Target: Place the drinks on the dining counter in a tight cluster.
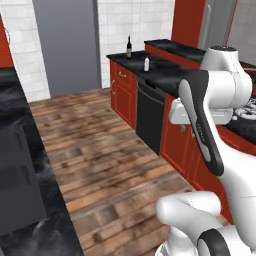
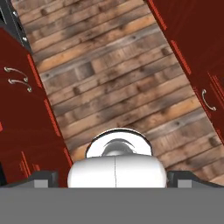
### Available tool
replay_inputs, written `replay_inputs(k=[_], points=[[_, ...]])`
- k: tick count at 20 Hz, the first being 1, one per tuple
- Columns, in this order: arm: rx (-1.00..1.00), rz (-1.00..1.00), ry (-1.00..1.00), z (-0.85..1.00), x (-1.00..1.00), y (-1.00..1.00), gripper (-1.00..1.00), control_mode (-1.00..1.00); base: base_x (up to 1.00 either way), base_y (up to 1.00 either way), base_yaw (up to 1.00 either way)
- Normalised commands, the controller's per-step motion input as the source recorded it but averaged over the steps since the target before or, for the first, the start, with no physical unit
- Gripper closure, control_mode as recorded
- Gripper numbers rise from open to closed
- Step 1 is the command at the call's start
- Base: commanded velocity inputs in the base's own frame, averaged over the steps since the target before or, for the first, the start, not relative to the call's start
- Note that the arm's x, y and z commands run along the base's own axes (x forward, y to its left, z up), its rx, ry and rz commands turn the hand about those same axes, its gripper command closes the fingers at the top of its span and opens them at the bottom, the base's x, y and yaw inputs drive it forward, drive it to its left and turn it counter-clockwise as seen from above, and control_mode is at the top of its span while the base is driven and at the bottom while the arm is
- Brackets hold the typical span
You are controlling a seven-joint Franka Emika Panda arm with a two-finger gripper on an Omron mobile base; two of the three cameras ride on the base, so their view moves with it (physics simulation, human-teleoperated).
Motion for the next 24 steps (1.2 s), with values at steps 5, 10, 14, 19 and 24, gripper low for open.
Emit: replay_inputs(k=[5, 10, 14, 19, 24], points=[[0.0, 0.0, 0.0, 0.0, 0.0, 0.0, -1.0, 1.0, 1.0, 0.12, 0.06], [0.0, 0.0, 0.0, 0.0, 0.0, 0.0, -1.0, 1.0, 1.0, 0.1, 0.06], [0.0, 0.0, 0.0, 0.0, 0.0, 0.0, -1.0, 1.0, 1.0, 0.06, 0.05], [0.0, 0.0, 0.0, 0.0, 0.0, 0.0, -1.0, 1.0, 1.0, 0.04, 0.05], [0.0, 0.0, 0.0, 0.0, 0.0, 0.0, -1.0, 1.0, 1.0, -0.01, 0.02]])
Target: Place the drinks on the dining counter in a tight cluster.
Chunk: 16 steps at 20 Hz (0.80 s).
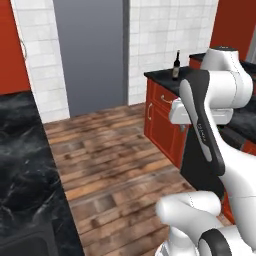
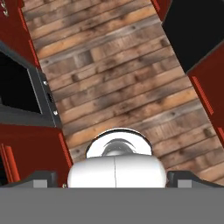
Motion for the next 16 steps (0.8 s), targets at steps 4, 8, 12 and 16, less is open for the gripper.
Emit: replay_inputs(k=[4, 8, 12, 16], points=[[0.0, 0.0, 0.0, 0.0, 0.0, 0.0, -1.0, 1.0, 1.0, -0.11, -0.14], [0.0, 0.0, 0.0, 0.0, 0.0, 0.0, -1.0, 1.0, 1.0, -0.01, -0.32], [0.0, 0.0, 0.0, 0.0, 0.0, 0.0, -1.0, 1.0, 1.0, 0.0, -0.3], [0.0, 0.0, 0.0, 0.0, 0.0, 0.0, -1.0, 1.0, 1.0, 0.0, -0.28]])
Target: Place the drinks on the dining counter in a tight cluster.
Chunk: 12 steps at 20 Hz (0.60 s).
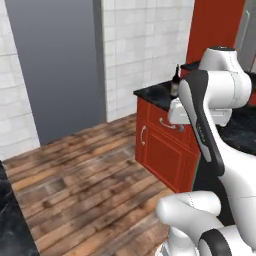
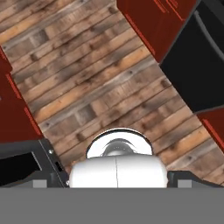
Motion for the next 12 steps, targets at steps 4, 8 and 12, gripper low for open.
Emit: replay_inputs(k=[4, 8, 12], points=[[0.0, 0.0, 0.0, 0.0, 0.0, 0.0, -1.0, 1.0, 1.0, 0.0, -0.39], [0.0, 0.0, 0.0, 0.0, 0.0, 0.0, -1.0, 1.0, 1.0, 0.0, -0.49], [0.0, 0.0, 0.0, 0.0, 0.0, 0.0, -1.0, 1.0, 1.0, 0.04, -0.52]])
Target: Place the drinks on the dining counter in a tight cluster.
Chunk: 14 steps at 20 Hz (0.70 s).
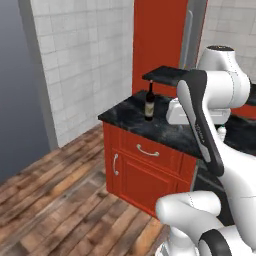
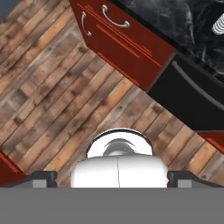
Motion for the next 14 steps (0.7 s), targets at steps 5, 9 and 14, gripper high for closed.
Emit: replay_inputs(k=[5, 9, 14], points=[[0.0, 0.0, 0.0, 0.0, 0.0, 0.0, -1.0, 1.0, 1.0, 0.52, -0.45], [0.0, 0.0, 0.0, 0.0, 0.0, 0.0, -1.0, 1.0, 1.0, 0.64, -0.33], [0.0, 0.0, 0.0, 0.0, 0.0, 0.0, -1.0, 1.0, 0.47, 0.09, -0.29]])
